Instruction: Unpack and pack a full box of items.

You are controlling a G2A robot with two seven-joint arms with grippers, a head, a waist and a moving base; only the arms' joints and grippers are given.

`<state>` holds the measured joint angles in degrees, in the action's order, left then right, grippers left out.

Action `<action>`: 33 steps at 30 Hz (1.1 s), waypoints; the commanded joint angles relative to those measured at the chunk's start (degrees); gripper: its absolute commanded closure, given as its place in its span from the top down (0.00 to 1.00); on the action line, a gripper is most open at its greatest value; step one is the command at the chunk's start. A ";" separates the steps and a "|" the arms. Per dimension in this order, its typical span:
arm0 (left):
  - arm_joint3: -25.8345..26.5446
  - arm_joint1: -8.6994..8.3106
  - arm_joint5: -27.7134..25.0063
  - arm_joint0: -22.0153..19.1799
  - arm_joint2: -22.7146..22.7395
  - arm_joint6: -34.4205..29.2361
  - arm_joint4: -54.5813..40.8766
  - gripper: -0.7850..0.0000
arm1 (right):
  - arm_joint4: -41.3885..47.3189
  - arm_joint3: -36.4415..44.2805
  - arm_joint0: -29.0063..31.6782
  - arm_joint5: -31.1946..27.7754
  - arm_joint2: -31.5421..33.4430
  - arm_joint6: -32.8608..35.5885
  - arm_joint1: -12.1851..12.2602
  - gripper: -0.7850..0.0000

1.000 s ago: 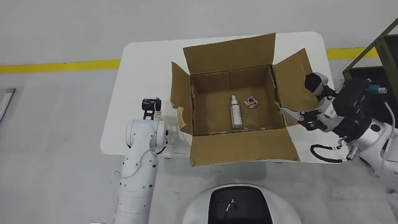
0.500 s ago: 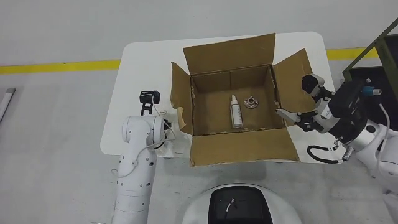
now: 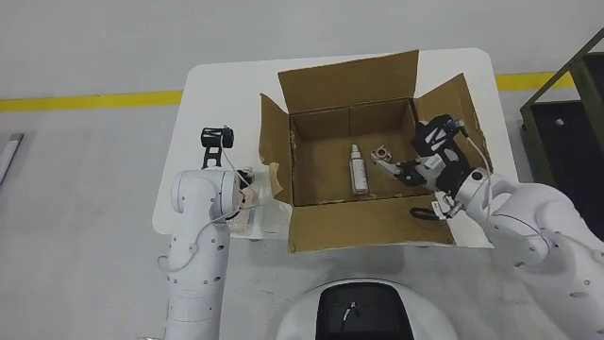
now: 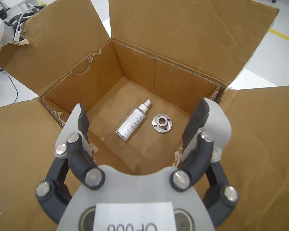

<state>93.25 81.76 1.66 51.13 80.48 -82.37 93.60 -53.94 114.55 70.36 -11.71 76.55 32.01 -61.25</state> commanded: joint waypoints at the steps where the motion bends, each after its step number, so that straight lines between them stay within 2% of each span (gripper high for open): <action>1: 0.00 0.00 0.00 0.00 0.00 0.00 0.00 1.00 | 0.03 0.10 0.06 -0.09 0.09 0.00 0.01 1.00; 14: 0.00 0.00 0.00 0.00 0.00 0.00 0.00 1.00 | 0.54 -0.03 -0.64 0.62 -0.56 -1.25 -0.20 1.00; 18: 0.00 0.00 0.00 0.00 0.00 0.00 0.00 1.00 | 0.28 -3.13 -6.52 3.73 -4.72 2.40 -1.00 1.00; 26: 0.00 0.00 0.00 0.00 0.00 0.00 0.00 1.00 | 3.11 -14.55 -20.13 10.60 -14.59 15.95 -3.42 1.00; 30: 0.00 0.00 0.00 0.00 0.00 0.00 0.00 1.00 | 4.56 -19.95 -23.31 10.46 -18.82 17.09 -4.59 1.00; 33: 0.00 0.00 0.00 0.00 0.00 0.00 0.00 1.00 | 4.56 -19.95 -23.31 10.46 -18.82 17.09 -4.59 1.00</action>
<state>93.25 81.76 1.66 51.13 80.48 -82.37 93.61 -49.36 94.45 46.99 -1.26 57.64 49.11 -65.87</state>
